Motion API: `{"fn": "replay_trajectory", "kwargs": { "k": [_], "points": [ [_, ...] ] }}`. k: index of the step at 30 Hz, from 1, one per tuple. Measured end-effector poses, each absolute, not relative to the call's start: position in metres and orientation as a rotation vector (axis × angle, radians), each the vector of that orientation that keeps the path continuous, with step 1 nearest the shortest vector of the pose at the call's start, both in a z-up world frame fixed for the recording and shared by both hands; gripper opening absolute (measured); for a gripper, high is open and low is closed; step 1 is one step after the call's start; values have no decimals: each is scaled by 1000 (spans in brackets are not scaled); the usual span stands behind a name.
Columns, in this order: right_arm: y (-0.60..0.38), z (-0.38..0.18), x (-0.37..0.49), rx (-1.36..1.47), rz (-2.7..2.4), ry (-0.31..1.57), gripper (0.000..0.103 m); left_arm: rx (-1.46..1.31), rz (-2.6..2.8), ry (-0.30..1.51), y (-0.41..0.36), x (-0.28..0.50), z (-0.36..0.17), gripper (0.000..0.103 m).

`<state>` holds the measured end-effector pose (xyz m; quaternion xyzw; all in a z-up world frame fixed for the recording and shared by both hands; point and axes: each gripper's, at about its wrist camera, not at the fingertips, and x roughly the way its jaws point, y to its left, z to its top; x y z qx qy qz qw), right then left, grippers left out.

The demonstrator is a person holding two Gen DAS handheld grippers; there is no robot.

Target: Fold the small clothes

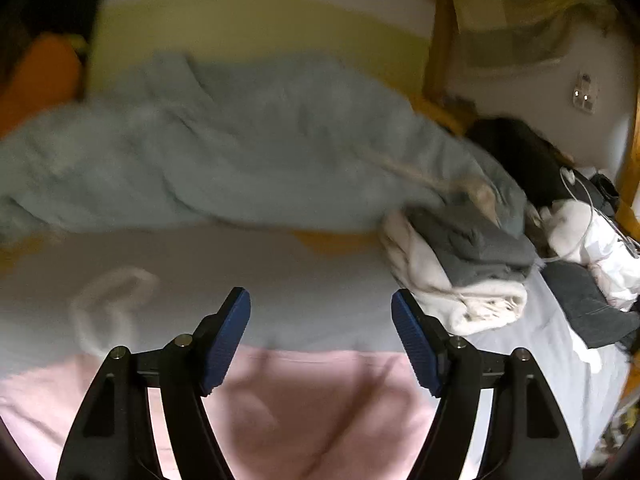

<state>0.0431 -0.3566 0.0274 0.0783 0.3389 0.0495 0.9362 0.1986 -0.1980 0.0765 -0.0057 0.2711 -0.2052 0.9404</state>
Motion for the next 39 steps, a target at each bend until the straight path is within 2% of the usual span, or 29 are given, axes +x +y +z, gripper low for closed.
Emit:
{"fn": "replay_trajectory", "kwargs": {
  "k": [2,4,5,11,15,17,18,21,28,29,31,32,38,39],
  "points": [
    [-363,27,47,161,70,686,13,22,-362,450,-169,170,95,84],
    [-367,24,51,180,53,688,13,59,-327,351,-136,136,110,101],
    [-367,26,50,187,47,691,13,75,-313,318,-122,122,115,103],
    [-371,33,35,185,8,645,13,87,-162,247,-31,50,113,103],
    [-363,42,21,168,-3,578,13,65,-35,232,21,13,80,103],
    [-361,45,15,168,-2,552,17,35,8,263,39,0,59,103],
    [-359,48,10,164,-4,535,24,20,8,278,48,-7,51,103],
    [-353,50,-14,149,-29,474,59,-24,41,294,62,-29,27,103],
    [-348,30,-49,275,-30,524,61,-99,60,361,72,-48,4,103],
    [-347,27,-54,283,-46,533,63,-99,72,365,75,-53,1,103],
    [-345,19,-64,300,-80,552,75,-113,83,398,82,-59,-5,103],
    [-345,14,-67,320,-85,563,76,-135,84,418,86,-60,-9,103],
    [-352,-19,-56,412,-60,741,76,-416,23,647,111,-55,-50,98],
    [-356,-25,-52,439,-32,781,68,-448,21,650,115,-58,-53,96]
  ]
}}
